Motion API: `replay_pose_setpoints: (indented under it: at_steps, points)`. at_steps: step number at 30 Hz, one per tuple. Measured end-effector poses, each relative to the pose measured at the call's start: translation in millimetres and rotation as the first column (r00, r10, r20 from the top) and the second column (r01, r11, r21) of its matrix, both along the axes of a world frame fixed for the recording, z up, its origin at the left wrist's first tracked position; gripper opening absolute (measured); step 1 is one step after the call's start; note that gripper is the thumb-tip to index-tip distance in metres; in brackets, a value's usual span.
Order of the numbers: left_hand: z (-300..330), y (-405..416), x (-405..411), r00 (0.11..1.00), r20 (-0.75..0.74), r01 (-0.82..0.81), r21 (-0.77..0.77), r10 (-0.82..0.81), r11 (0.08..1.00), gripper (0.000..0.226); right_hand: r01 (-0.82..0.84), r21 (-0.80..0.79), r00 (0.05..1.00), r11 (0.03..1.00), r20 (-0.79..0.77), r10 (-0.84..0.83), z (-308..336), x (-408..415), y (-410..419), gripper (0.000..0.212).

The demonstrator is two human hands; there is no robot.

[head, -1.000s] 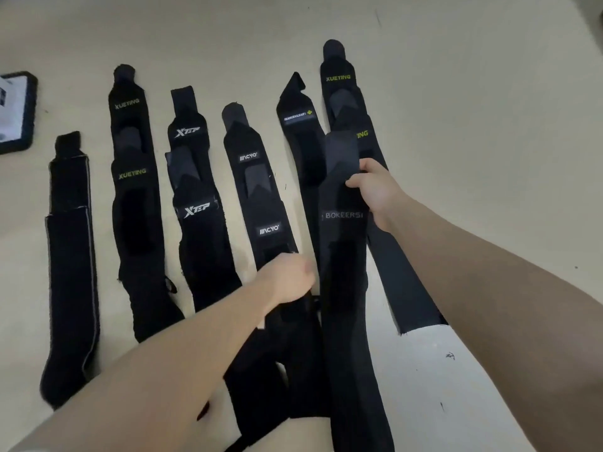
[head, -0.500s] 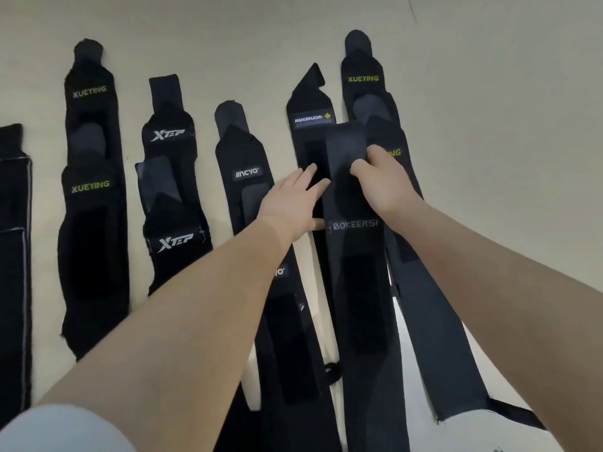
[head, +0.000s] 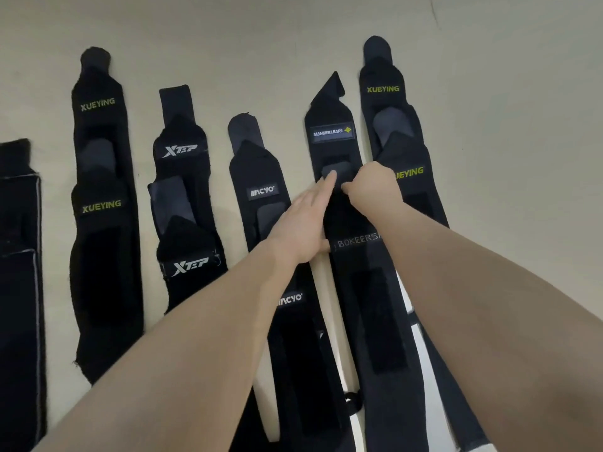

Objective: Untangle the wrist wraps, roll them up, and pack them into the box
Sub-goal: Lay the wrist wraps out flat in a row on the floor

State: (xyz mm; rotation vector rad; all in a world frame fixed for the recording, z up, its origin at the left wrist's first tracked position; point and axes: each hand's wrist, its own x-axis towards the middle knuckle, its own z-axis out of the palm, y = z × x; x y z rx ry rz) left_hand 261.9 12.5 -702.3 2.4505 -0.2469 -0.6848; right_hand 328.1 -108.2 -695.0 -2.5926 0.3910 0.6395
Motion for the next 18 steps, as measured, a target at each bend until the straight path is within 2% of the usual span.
replay_pose_setpoints:
  at_steps: [3, 5, 9, 11, 14, 16, 18]
  points:
    - [7, 8, 13, 0.990, -0.070, 0.130, 0.083, -0.125, 0.988, 0.085, 0.049, -0.065, 0.999, 0.997, 0.010, -0.049, 0, -4, 6, 0.028]
    - [14, 6, 19, 0.991, -0.090, 0.110, 0.088, -0.102, 0.990, 0.070, 0.076, -0.094, 0.996, 0.993, 0.044, -0.072, -3, -7, 9, 0.032]
    - [17, -9, 21, 0.988, 0.121, 0.069, 0.226, -0.098, 0.972, 0.046, 0.113, -0.138, 0.976, 0.984, 0.203, -0.084, -10, -18, 10, 0.031]
    - [9, -18, 26, 0.961, 0.234, 0.074, 0.291, -0.146, 0.954, 0.040, 0.072, -0.115, 0.979, 0.991, 0.196, -0.048, -10, -17, 6, 0.031]
    - [-3, -27, 40, 0.978, 0.202, -0.011, 0.296, -0.051, 0.955, 0.045, -0.039, -0.038, 0.987, 0.999, 0.153, 0.044, -3, -2, -1, 0.036]
    - [-17, -29, 37, 0.968, 0.252, -0.074, 0.279, 0.002, 0.957, 0.048, -0.071, 0.020, 0.971, 0.997, 0.232, 0.064, 0, 11, -1, 0.035]
    - [-27, -30, 28, 0.941, 0.339, -0.106, 0.293, 0.001, 0.950, 0.062, -0.047, 0.111, 0.937, 0.993, 0.348, 0.006, 0, 27, 3, 0.038]
